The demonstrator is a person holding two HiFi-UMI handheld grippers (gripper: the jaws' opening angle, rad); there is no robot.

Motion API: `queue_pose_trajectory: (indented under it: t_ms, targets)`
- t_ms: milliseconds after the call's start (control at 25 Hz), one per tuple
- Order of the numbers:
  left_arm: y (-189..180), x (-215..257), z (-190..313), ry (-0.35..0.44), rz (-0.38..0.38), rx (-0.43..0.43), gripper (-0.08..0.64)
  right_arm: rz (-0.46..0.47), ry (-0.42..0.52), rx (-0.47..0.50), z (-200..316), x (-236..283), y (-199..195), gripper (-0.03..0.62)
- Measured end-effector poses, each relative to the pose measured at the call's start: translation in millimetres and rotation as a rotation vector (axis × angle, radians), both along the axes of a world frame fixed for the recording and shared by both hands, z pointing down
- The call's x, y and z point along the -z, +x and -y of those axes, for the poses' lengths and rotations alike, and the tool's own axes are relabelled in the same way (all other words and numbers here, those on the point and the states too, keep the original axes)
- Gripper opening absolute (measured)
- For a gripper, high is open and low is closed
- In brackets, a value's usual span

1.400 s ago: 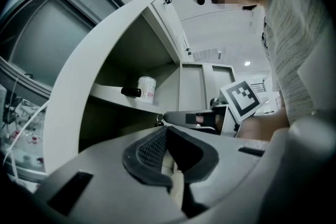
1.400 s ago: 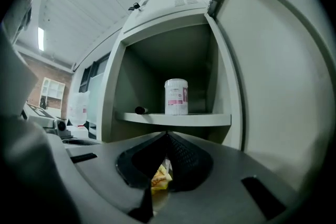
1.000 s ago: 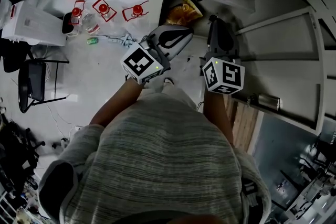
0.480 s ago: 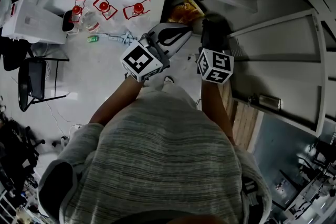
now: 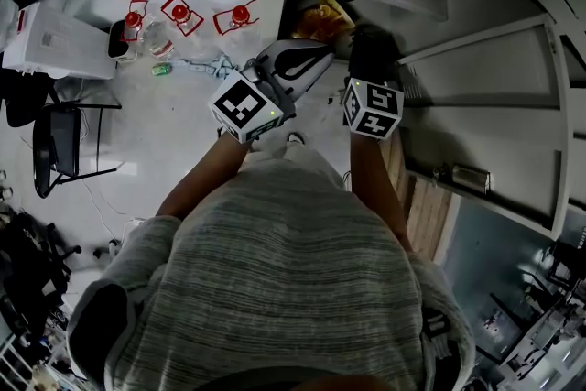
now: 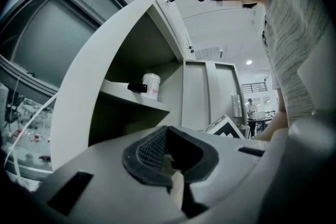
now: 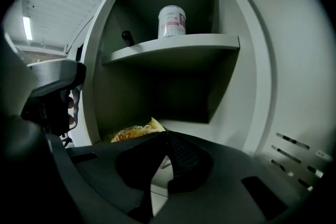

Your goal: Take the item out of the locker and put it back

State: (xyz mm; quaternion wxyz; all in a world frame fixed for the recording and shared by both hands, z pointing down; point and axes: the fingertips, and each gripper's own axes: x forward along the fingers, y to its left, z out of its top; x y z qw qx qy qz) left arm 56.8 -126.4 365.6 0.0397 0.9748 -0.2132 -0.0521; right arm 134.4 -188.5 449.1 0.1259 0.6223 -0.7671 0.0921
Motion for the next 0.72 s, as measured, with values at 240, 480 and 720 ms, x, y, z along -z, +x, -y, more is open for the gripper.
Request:
queue_pose_trajectory:
  t_ms: [240,480,720]
  targets:
    - [0.6,-1.3,0.8,-0.005,0.0,-0.001,0.006,0.0,-0.012,-0.009,-0.2,-3.8,0.9,0.029]
    - [-1.0,-4.2,1.0,-0.016,0.014,-0.001,0.006,0.026,0.005,-0.023,-5.0,4.3,2.4,0.031]
    - [-0.3,-2.2,0.0,-0.01,0.003,-0.003,0.006,0.022,0.048,-0.019,-15.5,22.0,2.8,0.031]
